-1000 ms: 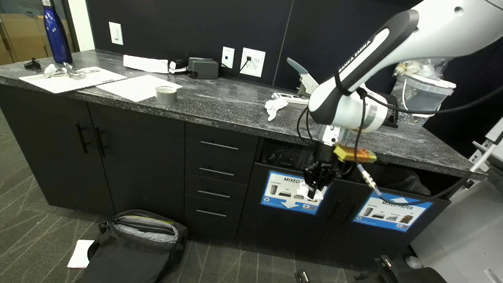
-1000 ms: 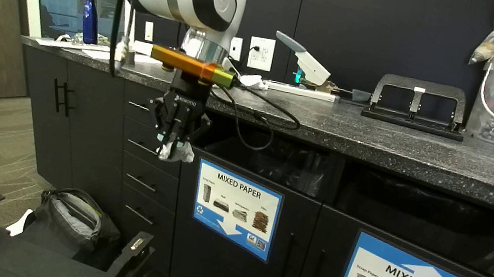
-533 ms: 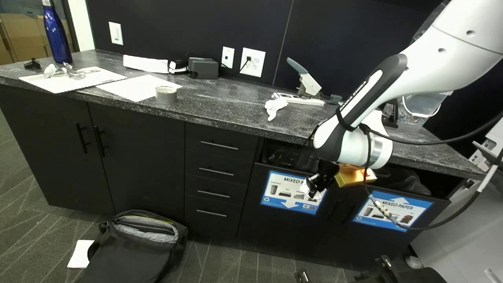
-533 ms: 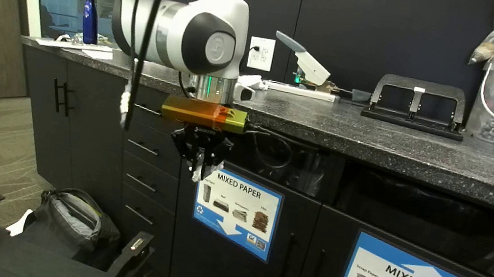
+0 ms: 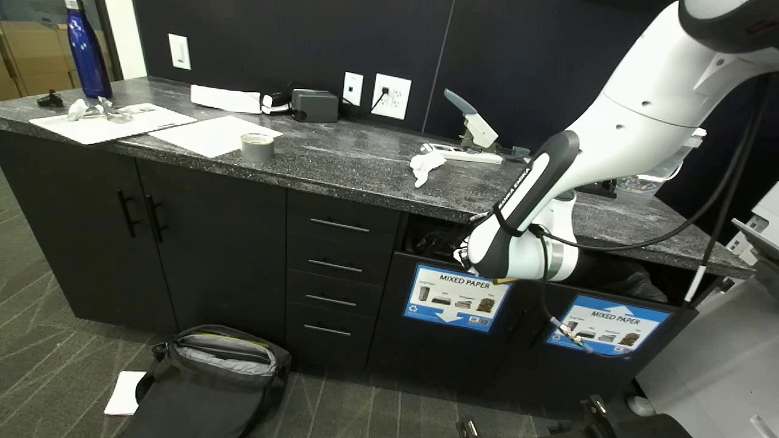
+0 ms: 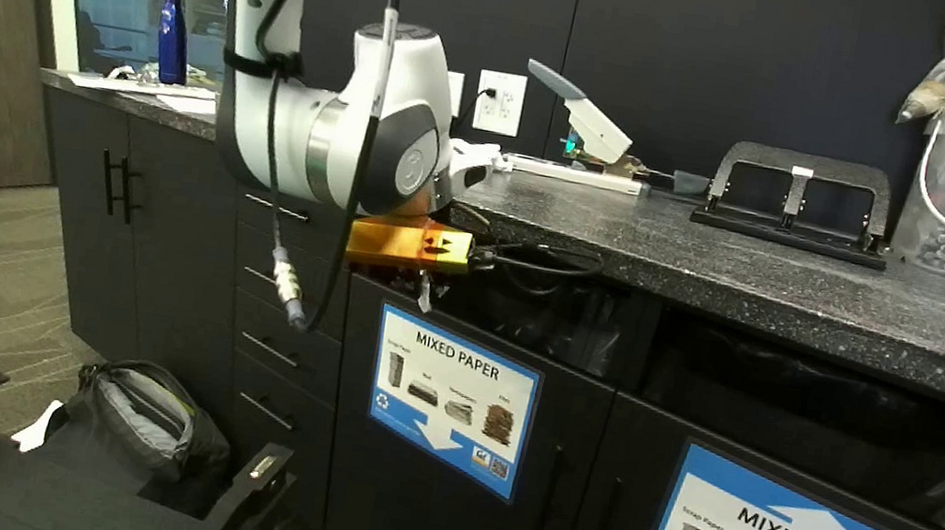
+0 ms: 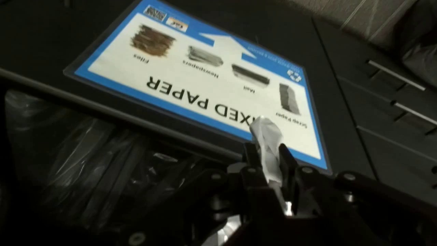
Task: Pick up all the pieces of paper on the countertop and throw them in the bin
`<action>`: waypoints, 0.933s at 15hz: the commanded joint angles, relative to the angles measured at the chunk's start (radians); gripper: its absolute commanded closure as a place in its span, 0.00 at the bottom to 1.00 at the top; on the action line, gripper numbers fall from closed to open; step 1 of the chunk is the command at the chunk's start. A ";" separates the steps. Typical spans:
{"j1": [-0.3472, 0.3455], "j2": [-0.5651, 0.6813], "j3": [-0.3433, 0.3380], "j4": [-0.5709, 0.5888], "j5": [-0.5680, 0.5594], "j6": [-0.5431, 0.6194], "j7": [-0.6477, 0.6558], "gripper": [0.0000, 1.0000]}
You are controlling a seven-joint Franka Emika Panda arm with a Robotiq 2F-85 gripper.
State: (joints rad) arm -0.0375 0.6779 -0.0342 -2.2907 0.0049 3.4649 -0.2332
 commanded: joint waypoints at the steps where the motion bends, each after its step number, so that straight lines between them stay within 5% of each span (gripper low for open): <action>1: 0.104 0.100 -0.083 0.066 0.063 0.204 0.077 0.89; 6: 0.195 0.283 -0.082 0.160 0.284 0.432 0.169 0.89; 14: 0.252 0.444 -0.087 0.426 0.520 0.516 0.176 0.85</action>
State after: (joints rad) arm 0.1934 1.0480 -0.1005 -1.9899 0.4519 3.9464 -0.0491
